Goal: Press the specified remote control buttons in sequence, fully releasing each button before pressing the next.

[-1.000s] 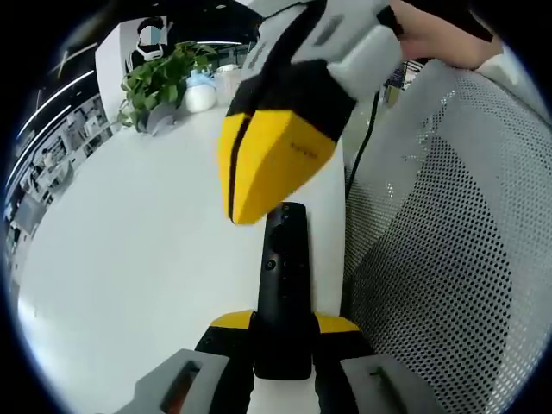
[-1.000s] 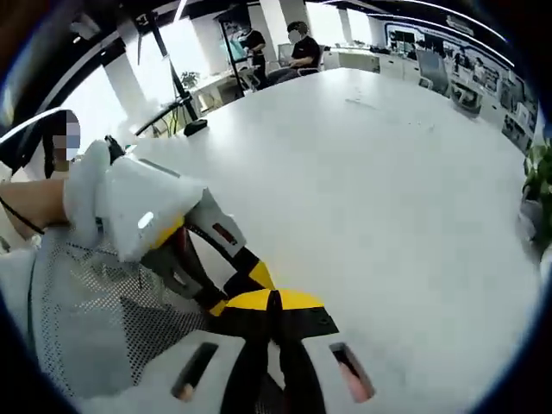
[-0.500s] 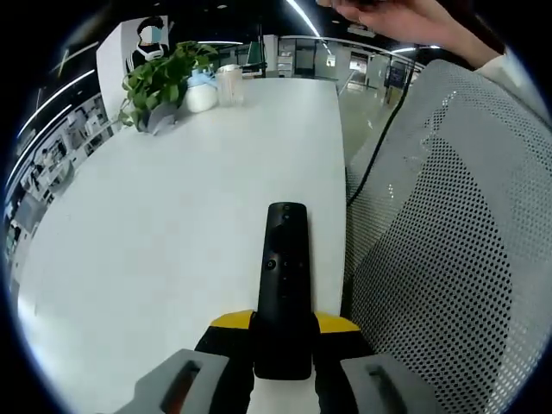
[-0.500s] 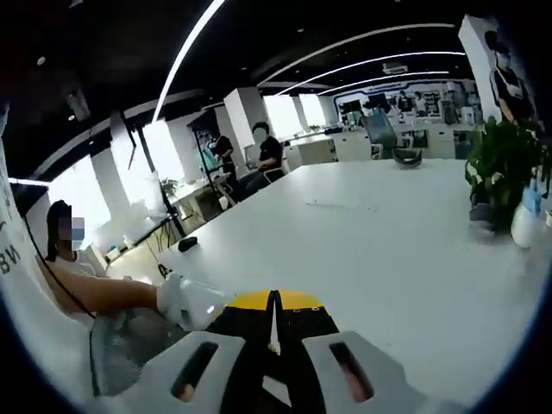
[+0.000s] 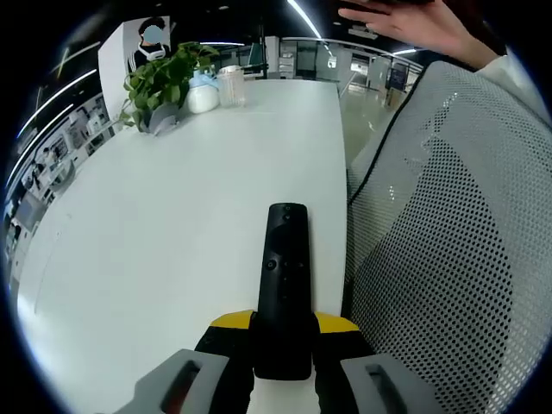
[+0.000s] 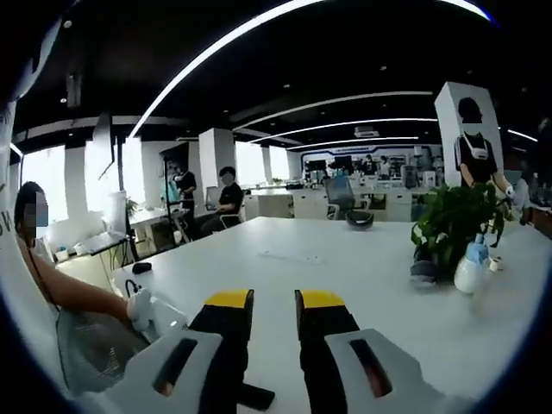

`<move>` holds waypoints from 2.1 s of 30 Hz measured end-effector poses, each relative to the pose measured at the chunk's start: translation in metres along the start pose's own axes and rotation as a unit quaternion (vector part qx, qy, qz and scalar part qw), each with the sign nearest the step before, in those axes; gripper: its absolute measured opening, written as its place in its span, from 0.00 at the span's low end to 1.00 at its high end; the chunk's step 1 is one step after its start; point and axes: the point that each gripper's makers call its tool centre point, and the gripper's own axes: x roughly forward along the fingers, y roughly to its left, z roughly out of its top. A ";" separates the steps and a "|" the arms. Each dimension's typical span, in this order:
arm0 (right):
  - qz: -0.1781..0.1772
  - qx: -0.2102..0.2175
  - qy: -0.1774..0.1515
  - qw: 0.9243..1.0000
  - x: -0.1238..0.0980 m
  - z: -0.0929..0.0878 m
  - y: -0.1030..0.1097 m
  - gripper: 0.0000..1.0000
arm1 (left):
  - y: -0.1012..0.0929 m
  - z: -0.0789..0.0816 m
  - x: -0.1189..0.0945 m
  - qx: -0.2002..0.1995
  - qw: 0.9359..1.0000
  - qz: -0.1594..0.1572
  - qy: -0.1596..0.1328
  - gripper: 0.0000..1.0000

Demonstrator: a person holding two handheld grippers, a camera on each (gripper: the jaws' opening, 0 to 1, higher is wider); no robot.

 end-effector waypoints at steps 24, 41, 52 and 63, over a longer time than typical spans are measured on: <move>-0.122 -0.052 -0.062 0.989 -0.012 0.005 -0.043 0.69 | 0.000 0.001 0.001 0.003 1.000 0.002 0.011 0.25; -0.110 -0.085 -0.039 0.989 -0.003 -0.002 -0.032 1.00 | 0.000 0.000 0.000 -0.003 1.000 0.010 0.011 0.25; -0.116 -0.084 -0.010 0.990 -0.002 -0.012 -0.036 0.94 | 0.001 -0.001 -0.001 0.021 0.999 0.004 0.030 0.24; -0.121 -0.091 0.017 0.988 -0.002 -0.021 -0.039 0.86 | 0.015 -0.003 -0.003 0.065 0.997 0.002 0.049 0.24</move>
